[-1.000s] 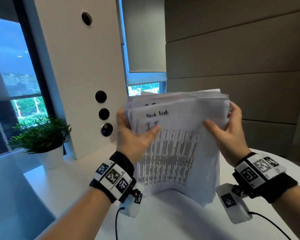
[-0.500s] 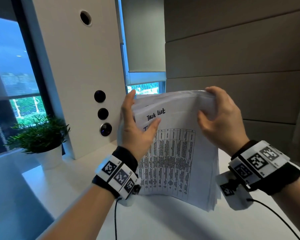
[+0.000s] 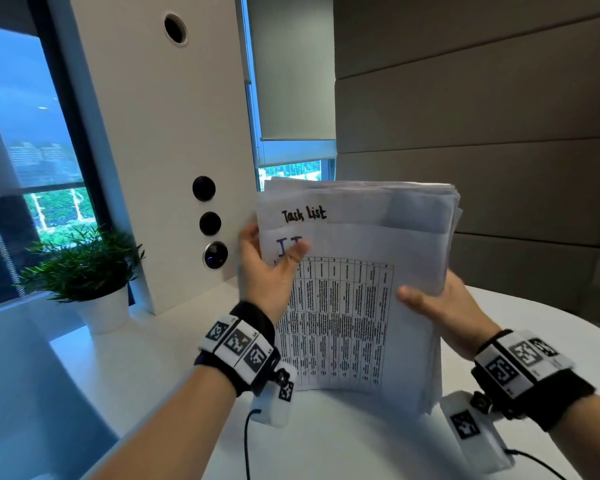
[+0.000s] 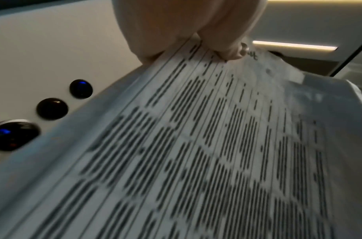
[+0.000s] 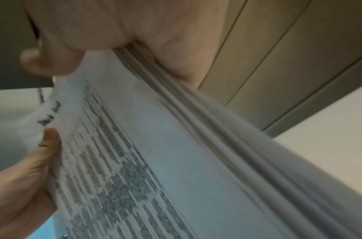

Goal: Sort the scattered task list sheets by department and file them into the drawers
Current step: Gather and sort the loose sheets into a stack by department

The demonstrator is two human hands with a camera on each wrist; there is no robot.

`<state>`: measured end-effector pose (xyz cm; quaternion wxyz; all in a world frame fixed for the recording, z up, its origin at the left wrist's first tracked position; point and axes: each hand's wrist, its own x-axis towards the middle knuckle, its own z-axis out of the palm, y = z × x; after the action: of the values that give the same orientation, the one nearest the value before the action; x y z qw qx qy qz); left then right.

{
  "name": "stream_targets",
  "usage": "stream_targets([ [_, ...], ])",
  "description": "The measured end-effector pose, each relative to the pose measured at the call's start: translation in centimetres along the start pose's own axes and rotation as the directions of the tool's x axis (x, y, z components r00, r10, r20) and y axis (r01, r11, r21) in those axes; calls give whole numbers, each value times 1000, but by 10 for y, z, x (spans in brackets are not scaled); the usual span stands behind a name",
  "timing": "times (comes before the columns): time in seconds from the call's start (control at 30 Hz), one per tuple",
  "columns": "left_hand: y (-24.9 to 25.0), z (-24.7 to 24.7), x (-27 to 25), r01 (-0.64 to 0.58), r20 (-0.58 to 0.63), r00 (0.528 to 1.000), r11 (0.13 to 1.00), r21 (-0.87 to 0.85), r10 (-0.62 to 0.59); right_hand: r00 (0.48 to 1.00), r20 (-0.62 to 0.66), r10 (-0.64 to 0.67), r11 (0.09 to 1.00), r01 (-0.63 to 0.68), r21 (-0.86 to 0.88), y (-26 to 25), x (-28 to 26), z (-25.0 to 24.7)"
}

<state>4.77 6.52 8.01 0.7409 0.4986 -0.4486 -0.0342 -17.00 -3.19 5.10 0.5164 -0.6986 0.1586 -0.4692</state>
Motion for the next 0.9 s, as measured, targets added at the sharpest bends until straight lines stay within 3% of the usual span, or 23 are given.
stream_targets([
  [0.07, -16, -3, -11, 111, 96, 989, 993, 38, -114, 996, 43, 82, 994, -79, -70, 19, -4, -6],
  [0.17, -32, -5, -27, 253, 182, 949, 966, 55, -258, 995, -78, 63, 984, -75, -161, 33, -6, -6],
  [0.33, -38, -1, -30, 281, 105, 956, 959, -42, -275, 962, -266, -67, 995, 44, -91, 35, -7, 12],
  [0.4, -37, 0, -32, 324, 139, 938, 946, -29, -317, 943, -325, -77, 996, 57, -70, 39, -9, 14],
  [0.47, -33, 2, -37, 364, 225, 904, 930, 39, -363, 952, -302, -56, 996, 33, -79, 44, -11, 14],
  [0.53, -35, 4, -41, 341, 253, 902, 937, 82, -350, 962, -269, -38, 997, 19, -72, 45, -12, 15],
  [0.67, -44, 6, -39, 333, 204, 919, 941, 51, -337, 957, -287, -26, 997, 5, -74, 45, -10, 11],
  [0.8, -45, 16, -37, 333, 111, 934, 940, 74, -339, 980, -200, 9, 993, -31, -111, 43, -10, 9],
  [0.9, -46, 20, -38, 360, 17, 933, 932, -31, -360, 990, -119, 75, 983, -94, -158, 44, -13, 6],
])
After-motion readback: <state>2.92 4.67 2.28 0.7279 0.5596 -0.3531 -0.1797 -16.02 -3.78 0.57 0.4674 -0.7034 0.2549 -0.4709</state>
